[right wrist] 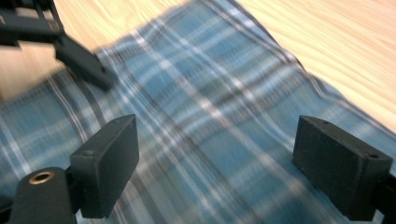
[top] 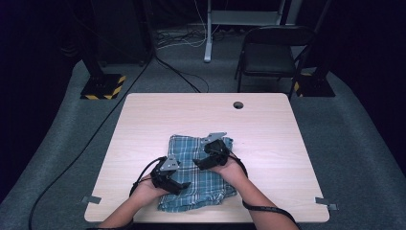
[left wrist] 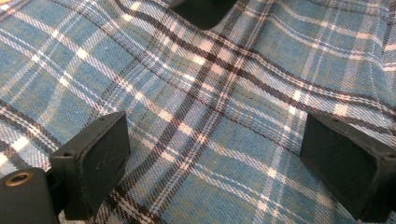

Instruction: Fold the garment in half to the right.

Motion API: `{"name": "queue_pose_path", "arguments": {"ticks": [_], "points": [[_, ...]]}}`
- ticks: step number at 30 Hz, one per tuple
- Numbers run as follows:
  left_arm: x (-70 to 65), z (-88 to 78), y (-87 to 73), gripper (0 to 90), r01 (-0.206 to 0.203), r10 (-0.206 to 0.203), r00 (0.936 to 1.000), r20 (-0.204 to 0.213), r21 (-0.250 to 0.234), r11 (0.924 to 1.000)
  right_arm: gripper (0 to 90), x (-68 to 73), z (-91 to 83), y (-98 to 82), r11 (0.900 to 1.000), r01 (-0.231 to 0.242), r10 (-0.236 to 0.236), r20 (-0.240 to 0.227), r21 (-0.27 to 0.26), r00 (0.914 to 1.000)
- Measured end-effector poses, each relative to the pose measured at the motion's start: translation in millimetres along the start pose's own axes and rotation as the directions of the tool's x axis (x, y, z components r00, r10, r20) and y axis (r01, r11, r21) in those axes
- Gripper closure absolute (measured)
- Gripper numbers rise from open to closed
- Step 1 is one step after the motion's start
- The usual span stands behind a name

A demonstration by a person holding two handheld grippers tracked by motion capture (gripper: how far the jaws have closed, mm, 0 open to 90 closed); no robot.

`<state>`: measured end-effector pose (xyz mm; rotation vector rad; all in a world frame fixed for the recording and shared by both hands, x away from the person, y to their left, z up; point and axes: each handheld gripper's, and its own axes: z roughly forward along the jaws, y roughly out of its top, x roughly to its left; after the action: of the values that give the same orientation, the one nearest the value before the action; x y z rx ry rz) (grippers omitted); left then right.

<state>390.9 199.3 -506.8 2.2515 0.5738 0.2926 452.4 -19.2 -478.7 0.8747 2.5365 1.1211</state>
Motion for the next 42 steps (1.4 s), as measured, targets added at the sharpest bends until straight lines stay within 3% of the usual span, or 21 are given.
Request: {"name": "queue_pose_path", "arguments": {"ticks": [3,6,7,10,14,17,21,24,27,28,30,38,42], "points": [[1.5,3.0,-2.1,8.0,0.008,-0.008,0.9999,0.010,-0.001,1.0000,13.8,-4.7,-0.3,-13.0,1.000,-0.007,0.007,0.023,0.008,0.9997],[1.3,4.6,-2.7,8.1,0.003,-0.003,0.9999,0.012,-0.001,1.0000,13.4,-10.9,4.6,-22.4,0.999,-0.037,0.036,0.014,0.027,0.9992],[0.9,5.2,-2.4,8.1,-0.003,0.002,1.0000,0.010,0.001,1.0000,13.3,-15.2,7.0,-29.9,0.999,-0.045,0.045,-0.011,-0.004,0.9989],[1.2,5.7,-3.3,8.1,-0.005,0.005,0.9999,0.013,-0.002,1.0000,13.3,-14.9,6.9,-30.3,1.000,-0.027,0.027,-0.008,-0.001,0.9996],[2.4,5.7,-5.1,8.0,-0.004,0.004,0.9997,0.022,-0.012,0.9999,13.9,-12.5,-0.5,-22.1,0.999,-0.003,0.003,0.011,0.053,0.9999],[2.7,5.2,-4.9,8.0,-0.006,0.006,0.9997,0.024,-0.009,0.9999,14.0,-6.8,-15.3,-19.8,0.999,0.001,-0.001,0.002,0.036,1.0000],[3.0,5.5,-4.8,8.0,-0.004,0.005,0.9996,0.027,-0.008,1.0000,13.6,7.5,-33.3,-27.0,0.999,0.032,-0.030,-0.068,0.027,0.9972],[2.8,5.7,-4.0,7.9,-0.004,0.005,0.9997,0.025,-0.003,1.0000,13.7,18.3,-37.2,-39.7,0.996,0.074,-0.067,-0.117,0.058,0.9909],[2.8,6.0,-3.2,7.9,-0.004,0.004,0.9997,0.025,0.002,1.0000,13.1,24.7,-32.3,-55.1,0.988,0.117,-0.106,-0.107,0.098,0.9886],[2.8,6.0,-3.2,7.9,-0.004,0.004,0.9997,0.025,0.002,1.0000,13.1,24.7,-32.3,-55.1,0.988,0.117,-0.106,-0.107,0.098,0.9886],[2.5,6.1,-2.5,7.8,-0.001,0.001,0.9997,0.023,0.007,1.0000,12.3,22.8,-29.3,-63.9,0.995,0.067,-0.058,-0.110,0.076,0.9922],[4.8,3.5,1.9,7.6,0.010,-0.011,0.9990,0.043,0.016,0.9998,11.2,18.6,-25.7,-73.4,0.999,0.019,-0.014,-0.126,0.043,0.9919],[11.9,-4.8,9.1,8.2,0.043,-0.041,0.9985,0.036,-0.041,0.9982,11.1,18.9,-26.0,-74.4,0.999,0.016,-0.012,-0.123,0.036,0.9924]]}}
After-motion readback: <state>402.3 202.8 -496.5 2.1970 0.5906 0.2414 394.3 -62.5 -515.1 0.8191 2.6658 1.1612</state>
